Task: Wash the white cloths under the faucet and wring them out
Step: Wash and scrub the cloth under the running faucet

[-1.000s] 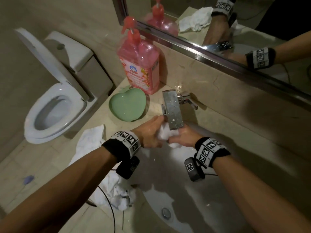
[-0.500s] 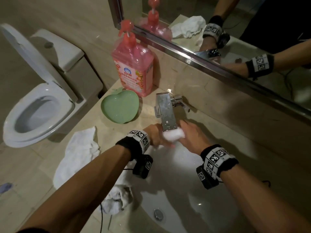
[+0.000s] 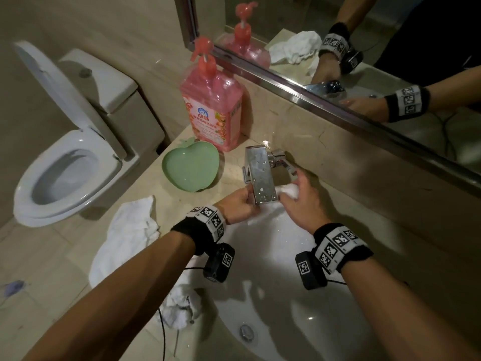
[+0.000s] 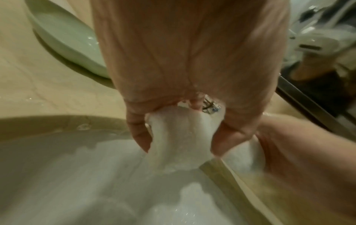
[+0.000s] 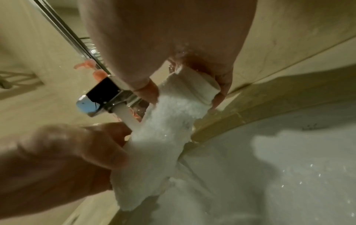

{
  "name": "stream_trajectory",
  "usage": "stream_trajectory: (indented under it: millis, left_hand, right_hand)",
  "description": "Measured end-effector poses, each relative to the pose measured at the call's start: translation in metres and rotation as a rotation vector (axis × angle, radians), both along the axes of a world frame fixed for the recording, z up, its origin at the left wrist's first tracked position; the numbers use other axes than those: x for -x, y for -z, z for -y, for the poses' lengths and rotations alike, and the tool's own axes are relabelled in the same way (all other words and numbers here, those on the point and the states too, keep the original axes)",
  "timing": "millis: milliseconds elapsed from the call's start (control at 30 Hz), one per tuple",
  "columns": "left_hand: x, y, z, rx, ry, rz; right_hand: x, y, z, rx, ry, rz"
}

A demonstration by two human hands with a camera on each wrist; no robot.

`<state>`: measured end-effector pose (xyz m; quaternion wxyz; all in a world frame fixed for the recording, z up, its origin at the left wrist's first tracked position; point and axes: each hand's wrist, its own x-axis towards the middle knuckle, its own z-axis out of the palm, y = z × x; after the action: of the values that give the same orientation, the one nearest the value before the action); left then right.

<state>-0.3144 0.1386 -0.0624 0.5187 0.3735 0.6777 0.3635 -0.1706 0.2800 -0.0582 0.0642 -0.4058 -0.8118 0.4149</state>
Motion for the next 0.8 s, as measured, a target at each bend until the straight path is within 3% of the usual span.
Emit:
stream_trajectory:
  millis: [133,200,300,433,567,800]
  left_hand:
    - [-0.020,0.002,0.003,0.234,0.076,-0.514]
    - [-0.030,0.001,0.003,0.322,0.064,-0.653]
    - [-0.036,-0.011,0.003,0.306,0.120,-0.902]
    - [-0.041,-0.028,0.021,0.257,0.206,-0.969]
    - [-0.050,-0.044,0.047,0.130,0.283,-0.962]
    - [-0.075,-0.089,0.063,-0.144,0.317,-1.133]
  right_hand:
    - [-0.002,-0.004,0.010,0.049,-0.046,0.021]
    - [-0.007,-0.008,0.009,0.100,-0.103,0.007]
    - [-0.018,-0.012,0.005,0.199,-0.149,0.007]
    - [-0.039,-0.015,0.019,0.300,-0.142,-0.016]
    - [-0.060,-0.024,0.042,0.643,-0.160,0.018]
    - [-0.086,-0.065,0.065,0.974,-0.223,0.002]
